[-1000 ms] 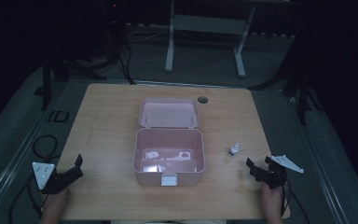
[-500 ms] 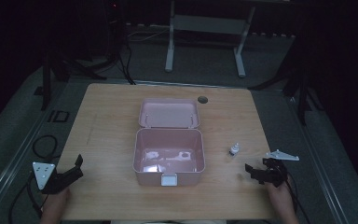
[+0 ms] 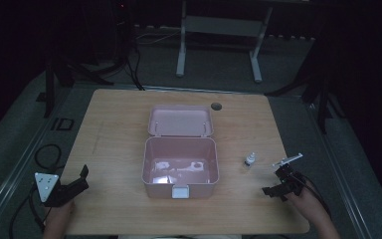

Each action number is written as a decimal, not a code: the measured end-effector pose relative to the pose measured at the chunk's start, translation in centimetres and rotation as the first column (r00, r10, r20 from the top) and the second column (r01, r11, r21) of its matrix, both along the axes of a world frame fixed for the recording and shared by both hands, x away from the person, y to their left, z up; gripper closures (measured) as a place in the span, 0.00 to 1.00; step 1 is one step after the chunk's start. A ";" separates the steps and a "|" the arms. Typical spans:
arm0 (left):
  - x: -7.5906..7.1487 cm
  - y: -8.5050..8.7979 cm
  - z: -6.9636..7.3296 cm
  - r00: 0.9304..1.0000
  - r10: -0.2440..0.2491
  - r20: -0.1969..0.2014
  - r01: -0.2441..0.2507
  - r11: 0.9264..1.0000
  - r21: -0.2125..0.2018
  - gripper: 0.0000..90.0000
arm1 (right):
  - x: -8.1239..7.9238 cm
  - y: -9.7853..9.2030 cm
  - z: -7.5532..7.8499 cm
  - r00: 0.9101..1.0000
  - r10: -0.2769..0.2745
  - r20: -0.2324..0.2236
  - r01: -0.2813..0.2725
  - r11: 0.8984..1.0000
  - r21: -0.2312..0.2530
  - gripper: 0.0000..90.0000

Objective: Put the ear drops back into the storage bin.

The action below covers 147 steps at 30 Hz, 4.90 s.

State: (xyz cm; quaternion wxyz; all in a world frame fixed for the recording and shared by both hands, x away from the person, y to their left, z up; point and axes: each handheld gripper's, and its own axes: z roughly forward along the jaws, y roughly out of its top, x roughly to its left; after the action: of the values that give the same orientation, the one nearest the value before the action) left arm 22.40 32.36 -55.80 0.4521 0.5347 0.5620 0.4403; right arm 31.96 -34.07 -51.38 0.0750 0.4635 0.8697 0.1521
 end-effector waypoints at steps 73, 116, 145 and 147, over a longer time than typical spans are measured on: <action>0.1 0.0 -0.1 1.000 -0.028 -0.011 0.028 1.000 0.008 0.00 | 12.0 8.5 2.0 0.920 0.264 -0.289 -0.313 0.939 -0.139 0.37; 0.2 -0.1 -0.1 0.999 -0.029 -0.020 0.030 0.999 0.022 0.00 | 9.2 9.8 2.5 0.760 0.555 -0.337 -0.642 0.723 -0.256 0.66; 0.2 -0.2 -0.1 0.999 -0.026 -0.022 0.027 0.999 0.023 0.00 | 4.8 15.7 9.7 0.652 0.687 -0.322 -0.758 0.581 -0.296 0.66; 0.2 -0.2 -0.1 0.999 -0.026 -0.021 0.026 0.999 0.023 0.00 | 4.5 16.3 10.4 0.652 0.687 -0.321 -0.758 0.580 -0.300 0.66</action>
State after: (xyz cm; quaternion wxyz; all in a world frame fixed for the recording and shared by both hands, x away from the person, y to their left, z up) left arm 22.60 32.17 -55.91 0.4458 0.5517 0.5545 0.4353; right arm 36.51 -17.76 -40.98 0.0271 0.0524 0.9967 -0.0557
